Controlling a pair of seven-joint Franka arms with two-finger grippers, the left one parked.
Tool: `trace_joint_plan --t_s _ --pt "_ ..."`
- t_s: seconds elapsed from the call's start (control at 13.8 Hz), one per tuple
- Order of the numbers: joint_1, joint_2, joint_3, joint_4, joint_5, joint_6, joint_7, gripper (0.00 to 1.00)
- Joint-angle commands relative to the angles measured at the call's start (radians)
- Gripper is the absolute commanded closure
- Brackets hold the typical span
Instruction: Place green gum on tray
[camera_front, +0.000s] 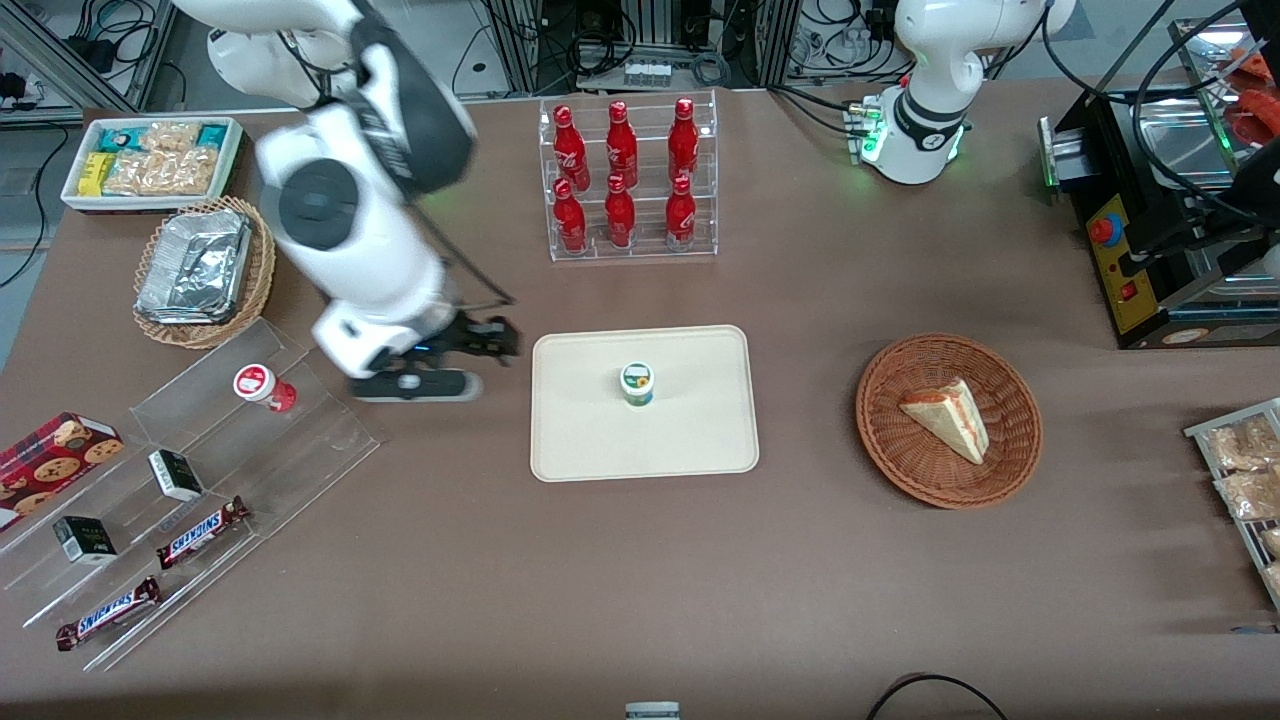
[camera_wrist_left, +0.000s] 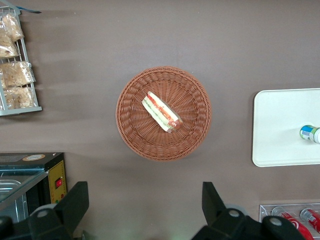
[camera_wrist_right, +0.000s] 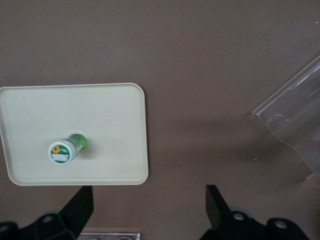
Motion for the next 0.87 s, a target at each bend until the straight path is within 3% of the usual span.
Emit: trace_joint_plan --t_s 0.0,0.51,0.8 --pt "-0.156 -0.113 0.008 -0.045 0.019 -0.102 -0.156 0.00" --pt "-0.455 -0.179 0.006 -0.016 0.017 -0.271 -0.377 0.00" --pt "-0.500 -0.188 0.005 0.000 -0.006 -0.273 -0.388 0.00"
